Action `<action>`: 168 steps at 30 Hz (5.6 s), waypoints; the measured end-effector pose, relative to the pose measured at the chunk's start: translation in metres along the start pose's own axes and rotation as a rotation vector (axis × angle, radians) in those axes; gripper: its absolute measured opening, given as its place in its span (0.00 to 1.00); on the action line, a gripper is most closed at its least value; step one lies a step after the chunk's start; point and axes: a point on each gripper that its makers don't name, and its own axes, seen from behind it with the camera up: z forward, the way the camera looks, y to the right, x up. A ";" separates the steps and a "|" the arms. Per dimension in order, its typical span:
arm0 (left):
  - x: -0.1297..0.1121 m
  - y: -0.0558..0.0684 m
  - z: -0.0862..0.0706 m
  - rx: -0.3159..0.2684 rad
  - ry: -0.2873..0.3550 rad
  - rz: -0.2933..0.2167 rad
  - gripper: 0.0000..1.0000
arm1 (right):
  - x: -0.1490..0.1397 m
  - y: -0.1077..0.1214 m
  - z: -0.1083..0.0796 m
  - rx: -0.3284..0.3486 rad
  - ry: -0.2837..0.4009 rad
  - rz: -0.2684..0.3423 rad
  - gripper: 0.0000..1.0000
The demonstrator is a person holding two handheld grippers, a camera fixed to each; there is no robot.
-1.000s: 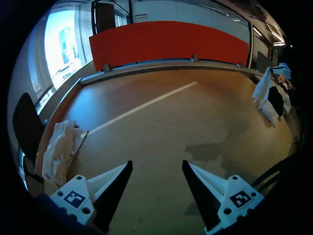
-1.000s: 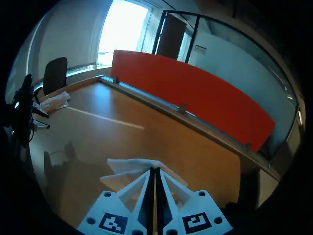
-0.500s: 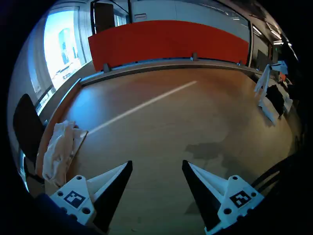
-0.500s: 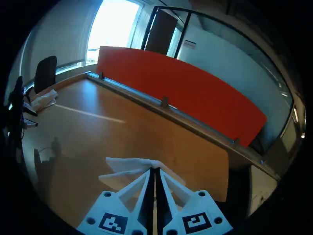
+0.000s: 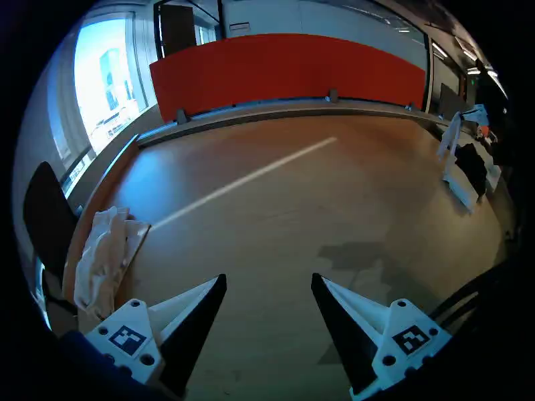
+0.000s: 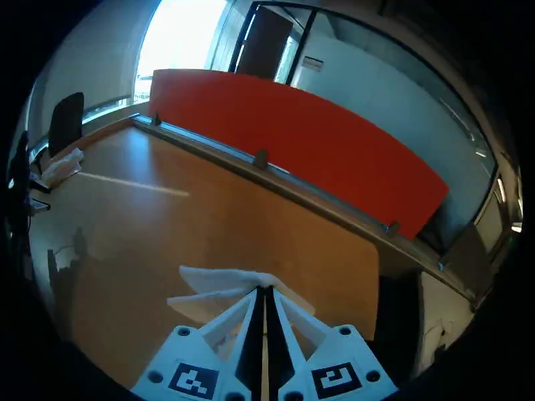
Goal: Fold towel
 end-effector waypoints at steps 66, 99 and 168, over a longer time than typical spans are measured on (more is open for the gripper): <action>0.002 0.011 -0.003 -0.017 -0.010 0.056 0.94 | -0.238 0.014 -0.056 -0.184 -0.409 0.248 0.16; 0.005 0.008 -0.003 -0.023 -0.001 0.057 0.94 | -0.231 0.014 -0.068 -0.242 -0.389 0.218 0.83; -0.022 -0.020 -0.016 0.028 -0.022 0.004 0.94 | -0.187 -0.100 0.018 -0.012 -0.321 0.192 0.31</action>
